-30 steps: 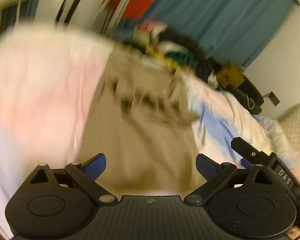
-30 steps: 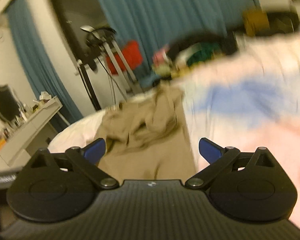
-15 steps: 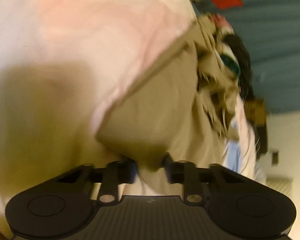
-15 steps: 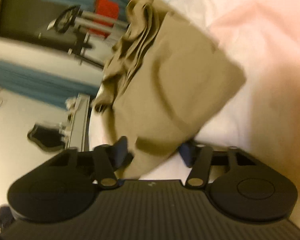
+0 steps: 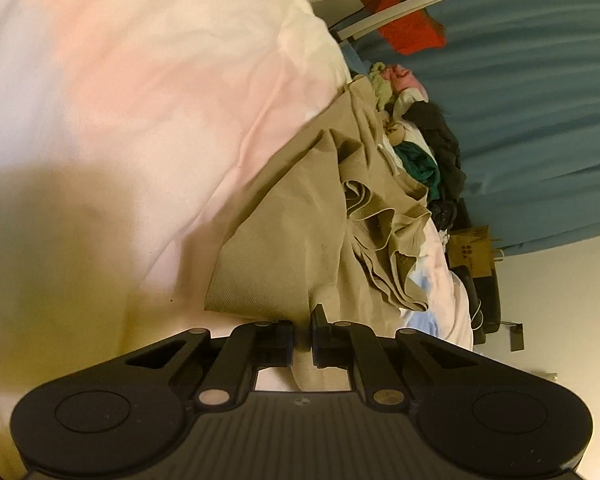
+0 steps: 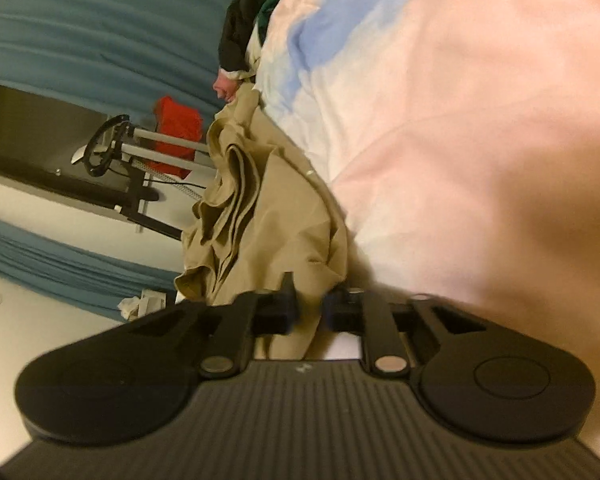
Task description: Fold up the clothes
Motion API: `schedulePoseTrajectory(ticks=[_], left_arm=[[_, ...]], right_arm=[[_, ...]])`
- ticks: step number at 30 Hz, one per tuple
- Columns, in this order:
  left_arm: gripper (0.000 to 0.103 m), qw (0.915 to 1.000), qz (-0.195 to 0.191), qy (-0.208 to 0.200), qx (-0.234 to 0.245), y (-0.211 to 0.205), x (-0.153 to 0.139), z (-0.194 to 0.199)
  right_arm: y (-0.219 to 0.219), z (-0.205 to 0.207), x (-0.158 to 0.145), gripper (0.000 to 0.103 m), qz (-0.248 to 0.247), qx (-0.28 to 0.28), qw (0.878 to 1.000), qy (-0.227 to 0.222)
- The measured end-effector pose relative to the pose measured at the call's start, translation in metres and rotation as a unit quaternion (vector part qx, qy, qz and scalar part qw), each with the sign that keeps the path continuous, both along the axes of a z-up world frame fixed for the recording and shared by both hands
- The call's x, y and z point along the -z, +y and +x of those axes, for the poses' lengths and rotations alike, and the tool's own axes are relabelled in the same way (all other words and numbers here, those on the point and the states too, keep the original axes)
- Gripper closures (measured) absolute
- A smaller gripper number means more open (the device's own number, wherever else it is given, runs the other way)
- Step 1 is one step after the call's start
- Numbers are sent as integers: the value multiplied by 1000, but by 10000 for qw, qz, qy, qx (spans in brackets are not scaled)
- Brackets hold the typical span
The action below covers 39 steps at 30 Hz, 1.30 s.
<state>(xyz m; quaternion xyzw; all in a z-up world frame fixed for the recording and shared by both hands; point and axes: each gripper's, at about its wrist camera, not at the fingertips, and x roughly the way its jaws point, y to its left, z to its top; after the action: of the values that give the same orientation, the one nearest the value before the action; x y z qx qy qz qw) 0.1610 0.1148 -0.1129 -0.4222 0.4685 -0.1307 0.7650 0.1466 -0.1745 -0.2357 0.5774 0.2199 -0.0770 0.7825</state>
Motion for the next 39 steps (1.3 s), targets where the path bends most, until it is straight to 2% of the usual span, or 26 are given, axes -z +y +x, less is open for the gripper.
schedulePoseTrajectory(ticks=[2,5,10,13,16,20,24,27,29,32,35,39], left_arm=[[95,10000,-65,-15,-31,-2,-3,-1],[96,9993,-81,-316,-172,5,-20,-14],[98,9939,-171,-1075,-163,12,-63,-43],[98,9911,-204,-1315,-77,16,-75,-70],[98,9908,-216,-1337,8,21,-78,-99],[98,9909,-321,-1308,63,29,-81,-142],[98,9923,-373,-1181,-2,32,-83,-190],[98,9939,-394,-1034,34,34,-78,-202],[98,9950,-491,-875,22,36,-74,-192],[98,9937,-293,-1078,108,30,-87,-162],[98,9909,-51,-1341,145,11,-109,-113],[98,9900,265,-1384,-68,-15,-120,-39]], right_arm=[[0,-3,-10,93,-191,-5,9997,-142],[0,-6,-30,94,-362,-36,9984,-443],[0,-22,-65,95,-654,-26,9945,-823],[1,-45,-77,95,-789,-17,9918,-1003],[2,-75,-77,95,-771,-35,9922,-974],[7,-135,-76,95,-701,-15,9921,-1042],[17,-183,-80,95,-1020,10,9883,-1130],[18,-198,-91,95,-1294,-50,9858,-1071],[15,-194,-97,95,-1306,-74,9852,-1105],[7,-171,-106,95,-1258,-127,9854,-1142],[-7,-127,-123,95,-1230,-109,9852,-1191],[-20,-49,-140,95,-1640,-52,9813,-1004]])
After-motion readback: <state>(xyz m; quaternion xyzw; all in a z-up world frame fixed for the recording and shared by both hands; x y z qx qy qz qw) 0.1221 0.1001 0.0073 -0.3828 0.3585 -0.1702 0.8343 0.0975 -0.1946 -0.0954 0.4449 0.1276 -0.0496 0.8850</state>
